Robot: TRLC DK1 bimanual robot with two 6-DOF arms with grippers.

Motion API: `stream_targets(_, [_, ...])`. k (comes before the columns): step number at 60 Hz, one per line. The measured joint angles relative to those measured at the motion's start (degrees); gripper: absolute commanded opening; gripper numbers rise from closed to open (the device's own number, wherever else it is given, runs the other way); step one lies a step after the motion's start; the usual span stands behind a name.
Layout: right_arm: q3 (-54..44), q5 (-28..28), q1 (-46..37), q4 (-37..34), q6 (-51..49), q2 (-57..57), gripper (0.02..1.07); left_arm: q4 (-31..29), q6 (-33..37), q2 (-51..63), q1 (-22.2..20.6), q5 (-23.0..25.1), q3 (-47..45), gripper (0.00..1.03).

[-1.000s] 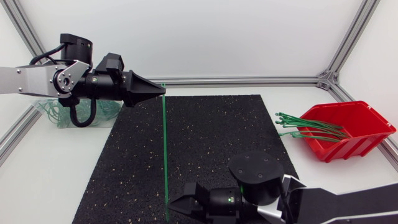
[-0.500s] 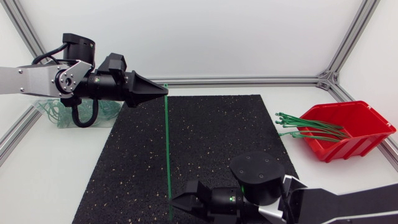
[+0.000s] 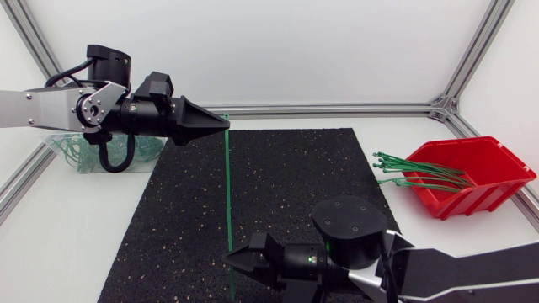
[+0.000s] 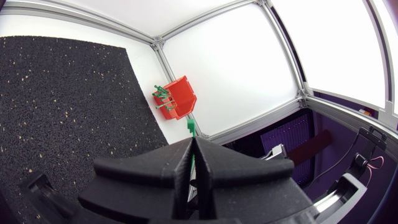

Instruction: Take a green cable tie from the red box, thread the tail through the head to close it, then place it in the transparent bin on the left.

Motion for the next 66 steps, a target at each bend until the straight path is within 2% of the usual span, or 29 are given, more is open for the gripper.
stream_targets(6, [0.0, -0.04, 0.0, 0.04, 0.0, 0.02, 0.22, 0.0, 0.0, 0.0, -0.13, 0.0, 0.0, 0.04])
stream_targets(37, [-0.7, 0.09, 0.52, 0.37, 0.0, -0.37, 0.21, 0.0, 0.0, -0.09, -0.11, -0.13, 0.0, 0.04])
stream_targets(44, [-1.22, 0.07, 1.27, 0.39, 0.0, -0.79, 0.09, 0.0, 0.0, -0.09, -0.11, -0.15, 0.0, 0.04])
stream_targets(51, [-1.31, 0.09, 1.6, 0.37, 0.07, -1.33, 0.08, 0.0, 0.04, -0.09, -0.11, -0.13, 0.0, 0.04])
stream_targets(61, [-1.31, 0.04, 1.73, -0.37, 4.55, -3.02, 0.08, 0.09, 0.46, -1.16, -0.13, -0.15, -1.42, 0.04])
stream_targets(66, [-0.9, -0.2, 1.73, -4.04, 10.51, -5.09, 0.08, 0.2, 1.27, -2.8, -0.2, -0.17, -2.97, 0.04])
